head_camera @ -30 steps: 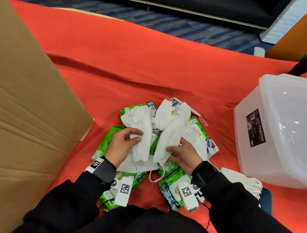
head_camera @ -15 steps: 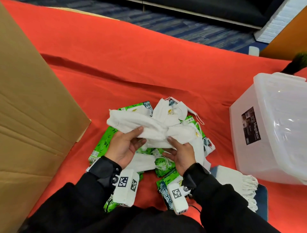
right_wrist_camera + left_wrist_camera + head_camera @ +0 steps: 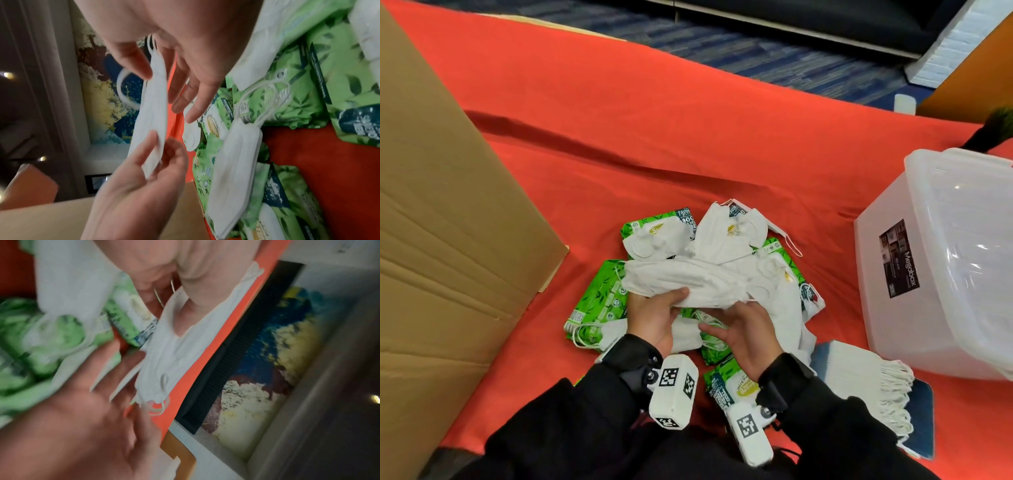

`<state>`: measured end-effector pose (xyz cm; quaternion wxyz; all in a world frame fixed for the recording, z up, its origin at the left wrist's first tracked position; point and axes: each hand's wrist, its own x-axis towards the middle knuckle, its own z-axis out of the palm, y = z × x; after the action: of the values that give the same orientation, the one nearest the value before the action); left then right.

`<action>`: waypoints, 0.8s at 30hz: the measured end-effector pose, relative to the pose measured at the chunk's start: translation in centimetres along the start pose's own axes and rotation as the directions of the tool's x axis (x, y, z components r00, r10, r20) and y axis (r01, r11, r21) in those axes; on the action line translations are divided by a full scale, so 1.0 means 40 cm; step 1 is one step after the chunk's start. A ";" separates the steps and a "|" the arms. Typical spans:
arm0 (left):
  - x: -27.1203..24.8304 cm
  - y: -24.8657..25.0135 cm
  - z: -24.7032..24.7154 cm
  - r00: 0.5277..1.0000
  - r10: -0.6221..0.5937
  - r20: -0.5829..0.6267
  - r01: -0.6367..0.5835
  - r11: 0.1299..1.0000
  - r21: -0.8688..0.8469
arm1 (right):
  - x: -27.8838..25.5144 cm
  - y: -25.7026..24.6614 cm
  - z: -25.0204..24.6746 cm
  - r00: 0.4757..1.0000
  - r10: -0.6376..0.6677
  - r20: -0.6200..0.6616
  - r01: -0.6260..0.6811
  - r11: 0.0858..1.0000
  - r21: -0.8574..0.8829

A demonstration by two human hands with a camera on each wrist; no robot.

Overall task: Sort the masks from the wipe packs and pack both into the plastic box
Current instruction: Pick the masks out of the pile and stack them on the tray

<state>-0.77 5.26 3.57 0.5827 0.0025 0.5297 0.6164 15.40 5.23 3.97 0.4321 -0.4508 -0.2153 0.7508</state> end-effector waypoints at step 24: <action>0.036 0.326 -0.102 0.899 0.318 0.302 -0.433 0.749 0.502 | 0.059 -0.021 -0.093 0.994 0.044 -0.096 -0.080 0.906 -0.416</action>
<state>-13.09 6.77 9.46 0.4690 0.3401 0.6140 0.5361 18.45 7.43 1.53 0.3099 -0.5711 -0.3385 0.6805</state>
